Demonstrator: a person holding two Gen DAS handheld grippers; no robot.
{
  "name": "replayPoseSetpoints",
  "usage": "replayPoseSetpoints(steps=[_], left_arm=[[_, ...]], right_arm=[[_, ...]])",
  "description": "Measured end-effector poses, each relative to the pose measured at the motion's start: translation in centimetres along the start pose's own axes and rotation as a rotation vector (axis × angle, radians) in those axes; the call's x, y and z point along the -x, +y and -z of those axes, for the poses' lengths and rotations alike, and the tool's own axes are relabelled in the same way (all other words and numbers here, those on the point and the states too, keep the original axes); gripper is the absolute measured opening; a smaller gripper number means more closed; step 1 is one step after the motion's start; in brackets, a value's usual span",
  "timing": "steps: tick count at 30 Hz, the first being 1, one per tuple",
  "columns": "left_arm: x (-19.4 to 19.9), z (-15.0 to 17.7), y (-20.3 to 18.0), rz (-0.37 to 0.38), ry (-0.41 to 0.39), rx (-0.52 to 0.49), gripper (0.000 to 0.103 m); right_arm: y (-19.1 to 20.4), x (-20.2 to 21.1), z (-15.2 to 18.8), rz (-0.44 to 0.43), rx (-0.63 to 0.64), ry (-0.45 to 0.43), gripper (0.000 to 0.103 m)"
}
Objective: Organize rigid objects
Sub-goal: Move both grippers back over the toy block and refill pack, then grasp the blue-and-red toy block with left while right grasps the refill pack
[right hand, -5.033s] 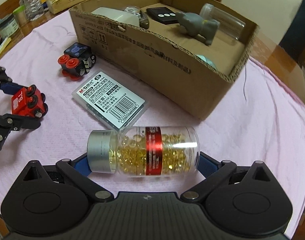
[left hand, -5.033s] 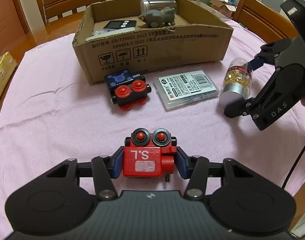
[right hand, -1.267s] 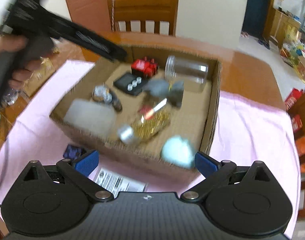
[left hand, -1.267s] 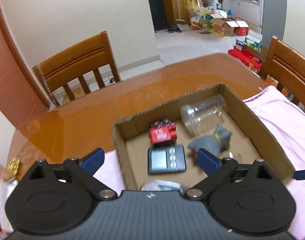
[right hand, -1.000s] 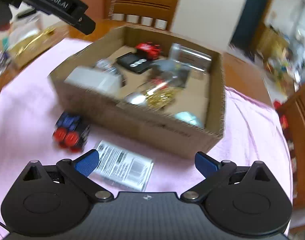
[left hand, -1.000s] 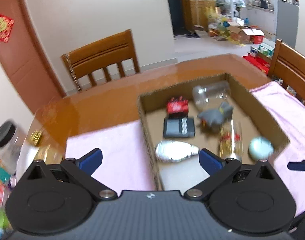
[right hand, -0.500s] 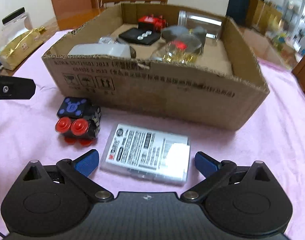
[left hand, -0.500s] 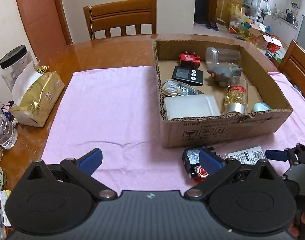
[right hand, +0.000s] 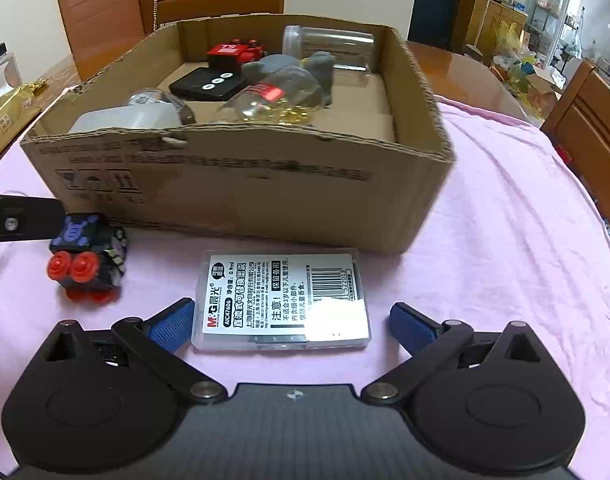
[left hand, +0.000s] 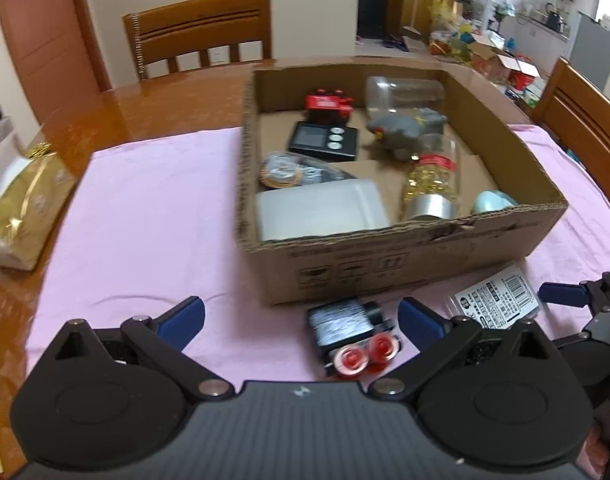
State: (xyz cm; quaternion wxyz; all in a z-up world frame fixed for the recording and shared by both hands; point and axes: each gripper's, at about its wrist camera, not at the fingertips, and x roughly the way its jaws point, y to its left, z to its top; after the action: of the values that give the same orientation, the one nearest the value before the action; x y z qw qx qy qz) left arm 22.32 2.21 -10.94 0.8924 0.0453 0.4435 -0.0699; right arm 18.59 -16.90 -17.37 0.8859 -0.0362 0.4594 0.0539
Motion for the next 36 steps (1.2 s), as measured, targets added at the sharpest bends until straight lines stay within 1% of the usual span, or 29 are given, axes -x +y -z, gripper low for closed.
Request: replayPoseSetpoints(steps=[5, 7, 11, 16, 17, 19, 21, 22, 23, 24, 31, 32, 33, 35, 36], left_arm=[[-2.0, 0.0, -1.3, 0.011, 0.019, -0.006, 0.102], [-2.9, 0.2, -1.5, 0.0, 0.033, 0.0, 0.102], [-3.6, 0.9, -0.9, -0.032, 0.057, 0.022, 0.102], [-3.6, 1.8, 0.4, -0.055, 0.079, 0.044, 0.102], [-3.5, 2.0, 0.4, -0.061, 0.078, 0.042, 0.099], [-3.3, 2.3, 0.3, -0.059, 0.069, 0.022, 0.087], [-3.1, 2.4, 0.1, -0.03, 0.056, 0.004, 0.07], [-3.0, 2.4, 0.0, -0.015, 0.052, 0.0, 0.066], [-2.9, 2.4, -0.1, -0.005, 0.05, -0.004, 0.059], [-2.8, 2.4, -0.2, 0.002, 0.049, -0.008, 0.056], [-2.9, 2.2, -0.2, 0.016, 0.048, -0.012, 0.055], [-2.9, 2.1, -0.2, 0.019, 0.049, -0.015, 0.053], [-3.0, 2.1, -0.2, 0.021, 0.05, -0.018, 0.052], [-2.9, 2.1, -0.3, 0.02, 0.053, -0.026, 0.052], [-2.9, 2.1, -0.3, 0.021, 0.055, -0.028, 0.052]], right_arm=[[-1.0, -0.1, 0.2, -0.019, 0.026, -0.011, 0.103], [-1.0, -0.2, 0.2, -0.025, 0.036, -0.014, 0.103], [-1.1, -0.1, 0.3, -0.027, 0.039, -0.017, 0.103], [-1.1, 0.0, 0.4, -0.027, 0.039, -0.025, 0.103], [-1.1, 0.0, 0.4, -0.027, 0.039, -0.026, 0.103], [-1.1, 0.0, 0.4, -0.027, 0.039, -0.028, 0.103], [-1.1, 0.0, 0.4, -0.027, 0.04, -0.028, 0.103], [-1.1, 0.0, 0.4, -0.027, 0.039, -0.028, 0.103], [-1.1, 0.0, 0.4, -0.027, 0.038, -0.028, 0.103], [-1.0, 0.0, 0.4, -0.027, 0.039, -0.029, 0.103], [0.3, -0.3, -0.6, -0.056, 0.079, -0.015, 0.103], [0.4, -0.3, -0.7, -0.058, 0.082, -0.014, 0.101], [0.5, -0.2, -0.8, -0.059, 0.083, -0.016, 0.097], [0.6, 0.0, -0.9, -0.062, 0.086, -0.019, 0.093], [0.6, 0.1, -1.0, -0.062, 0.087, -0.014, 0.093]])
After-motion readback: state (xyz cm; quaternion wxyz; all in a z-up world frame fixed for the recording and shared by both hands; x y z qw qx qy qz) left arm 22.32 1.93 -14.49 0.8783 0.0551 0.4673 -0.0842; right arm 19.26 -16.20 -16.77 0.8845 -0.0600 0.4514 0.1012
